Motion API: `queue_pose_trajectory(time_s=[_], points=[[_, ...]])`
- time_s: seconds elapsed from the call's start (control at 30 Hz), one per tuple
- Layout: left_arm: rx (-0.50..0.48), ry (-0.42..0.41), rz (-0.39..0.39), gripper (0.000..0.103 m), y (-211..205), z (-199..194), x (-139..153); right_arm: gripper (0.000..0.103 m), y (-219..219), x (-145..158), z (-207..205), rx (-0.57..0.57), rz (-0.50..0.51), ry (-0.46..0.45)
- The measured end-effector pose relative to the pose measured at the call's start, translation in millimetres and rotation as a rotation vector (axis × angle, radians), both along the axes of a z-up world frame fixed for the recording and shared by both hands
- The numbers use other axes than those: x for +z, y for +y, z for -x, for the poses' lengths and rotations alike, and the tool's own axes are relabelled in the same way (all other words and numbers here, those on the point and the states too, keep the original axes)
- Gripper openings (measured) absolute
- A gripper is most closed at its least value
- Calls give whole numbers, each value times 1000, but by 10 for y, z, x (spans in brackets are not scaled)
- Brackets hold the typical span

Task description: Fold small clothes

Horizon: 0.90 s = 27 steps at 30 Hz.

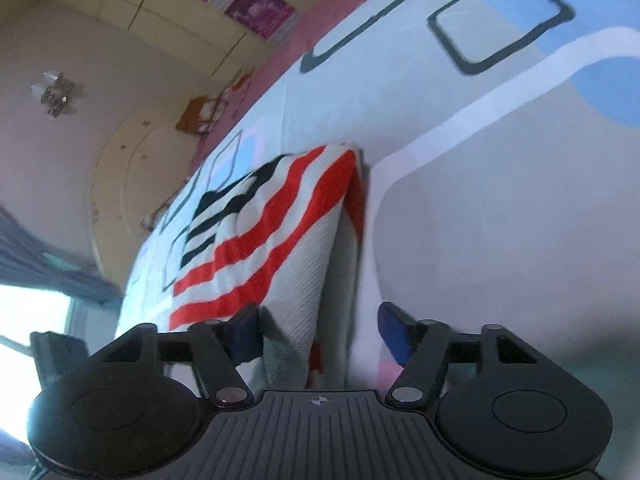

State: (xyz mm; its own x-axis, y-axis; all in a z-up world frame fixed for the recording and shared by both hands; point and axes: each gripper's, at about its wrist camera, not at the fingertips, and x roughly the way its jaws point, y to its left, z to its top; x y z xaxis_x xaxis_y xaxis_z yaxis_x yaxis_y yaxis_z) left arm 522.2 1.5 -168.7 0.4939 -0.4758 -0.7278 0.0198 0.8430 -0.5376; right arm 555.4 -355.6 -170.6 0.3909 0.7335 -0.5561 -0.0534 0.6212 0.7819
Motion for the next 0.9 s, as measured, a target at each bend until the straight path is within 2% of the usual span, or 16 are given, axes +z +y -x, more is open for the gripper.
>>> queue_pose_trajectory(time_s=[0.1,0.2,0.23,0.3,0.37,0.4,0.47,0.6,0.9], points=[[-14,-4,19,88,-30,-52,-18,66,159,13,-54,42,11,-9],[-29,-4,-2,88,-143,-143,-4,65,368,97,-78,80,89,-53],[-35,-9,-25,87,-202,-168,3,64,432,122,-73,89,121,-69],[-52,-28,-87,84,-313,-185,27,51,513,149,-14,103,196,-107],[-74,-56,-170,75,-435,-177,81,42,556,151,22,108,205,-126],[-78,-67,-194,73,-468,-162,113,40,575,158,36,104,217,-133],[-98,-102,-247,59,-527,-118,202,38,614,200,75,101,238,-155],[-151,-156,-326,53,-624,-49,357,34,732,326,195,99,270,-196],[-179,-222,-323,50,-492,159,555,34,996,590,433,101,322,-261]])
